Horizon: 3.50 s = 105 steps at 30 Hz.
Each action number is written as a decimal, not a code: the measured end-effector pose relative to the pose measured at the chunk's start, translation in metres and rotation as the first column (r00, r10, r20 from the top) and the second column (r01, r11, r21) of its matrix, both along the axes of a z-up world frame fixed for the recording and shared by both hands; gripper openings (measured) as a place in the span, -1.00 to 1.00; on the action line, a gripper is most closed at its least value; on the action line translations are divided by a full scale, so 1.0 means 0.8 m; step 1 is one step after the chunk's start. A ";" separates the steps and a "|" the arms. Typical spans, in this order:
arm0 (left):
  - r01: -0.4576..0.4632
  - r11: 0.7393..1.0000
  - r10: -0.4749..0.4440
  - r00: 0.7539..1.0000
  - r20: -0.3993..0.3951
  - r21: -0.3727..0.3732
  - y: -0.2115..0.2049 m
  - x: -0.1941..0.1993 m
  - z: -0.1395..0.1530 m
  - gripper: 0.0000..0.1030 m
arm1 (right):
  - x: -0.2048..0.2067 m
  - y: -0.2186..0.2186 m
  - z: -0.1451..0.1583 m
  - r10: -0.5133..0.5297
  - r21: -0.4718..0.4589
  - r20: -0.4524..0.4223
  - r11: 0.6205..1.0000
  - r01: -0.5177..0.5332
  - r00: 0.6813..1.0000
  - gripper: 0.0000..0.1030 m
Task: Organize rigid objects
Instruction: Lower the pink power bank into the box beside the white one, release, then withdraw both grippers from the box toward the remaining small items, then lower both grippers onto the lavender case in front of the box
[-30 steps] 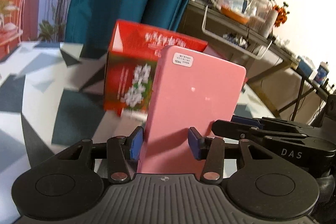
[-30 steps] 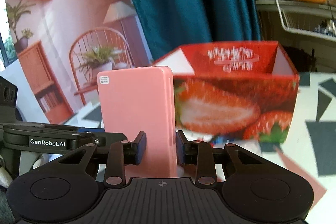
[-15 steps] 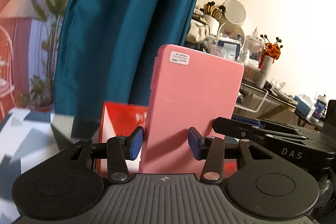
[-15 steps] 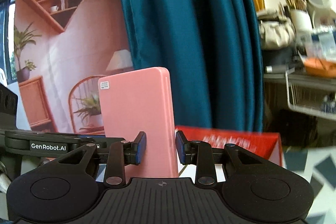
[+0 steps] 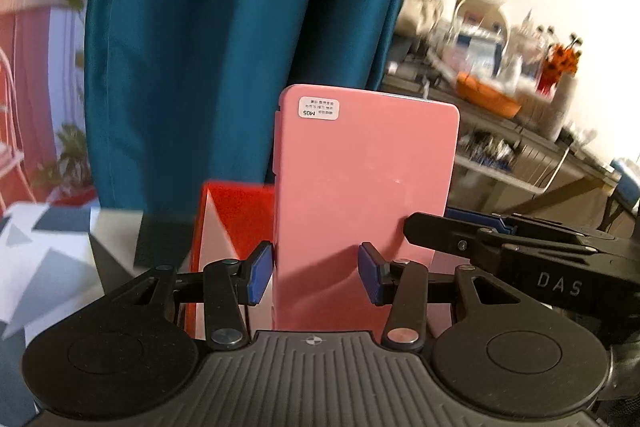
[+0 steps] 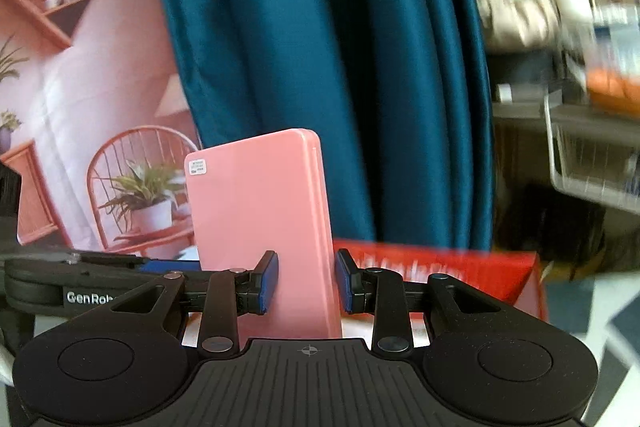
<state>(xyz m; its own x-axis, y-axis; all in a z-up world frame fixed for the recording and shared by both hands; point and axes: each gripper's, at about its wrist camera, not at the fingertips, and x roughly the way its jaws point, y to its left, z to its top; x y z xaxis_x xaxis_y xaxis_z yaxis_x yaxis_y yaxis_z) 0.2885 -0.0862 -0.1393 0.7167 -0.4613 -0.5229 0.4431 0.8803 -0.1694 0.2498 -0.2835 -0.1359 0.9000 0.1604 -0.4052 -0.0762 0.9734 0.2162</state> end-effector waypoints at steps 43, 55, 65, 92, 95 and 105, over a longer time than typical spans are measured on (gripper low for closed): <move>0.031 0.973 -0.009 0.995 -0.097 0.230 -0.025 0.006 -0.057 -0.04 | 0.029 -0.011 -0.101 -0.102 0.132 -0.382 0.978 0.163 0.919 -0.39; -0.018 0.975 0.022 1.000 -0.018 0.220 -0.012 -0.027 -0.021 0.90 | -0.012 -0.003 -0.055 -0.244 -0.053 -0.355 0.969 0.241 0.902 0.78; -0.084 0.983 0.081 0.996 0.022 0.161 0.022 -0.073 0.019 1.00 | -0.071 0.004 -0.010 -0.276 -0.081 -0.277 0.961 0.264 0.920 0.99; -0.237 0.962 0.232 0.971 0.055 0.135 0.090 -0.230 -0.004 1.00 | -0.275 0.079 -0.019 -0.271 -0.122 -0.091 0.958 0.260 0.958 0.99; -0.239 0.958 0.237 0.971 0.036 0.159 0.091 -0.232 -0.021 1.00 | -0.279 0.081 -0.042 -0.274 -0.141 -0.139 0.957 0.255 0.952 0.99; -0.214 0.957 0.231 0.971 -0.067 0.195 0.098 -0.225 -0.079 1.00 | -0.270 0.095 -0.098 -0.223 -0.144 -0.243 0.971 0.193 0.944 0.93</move>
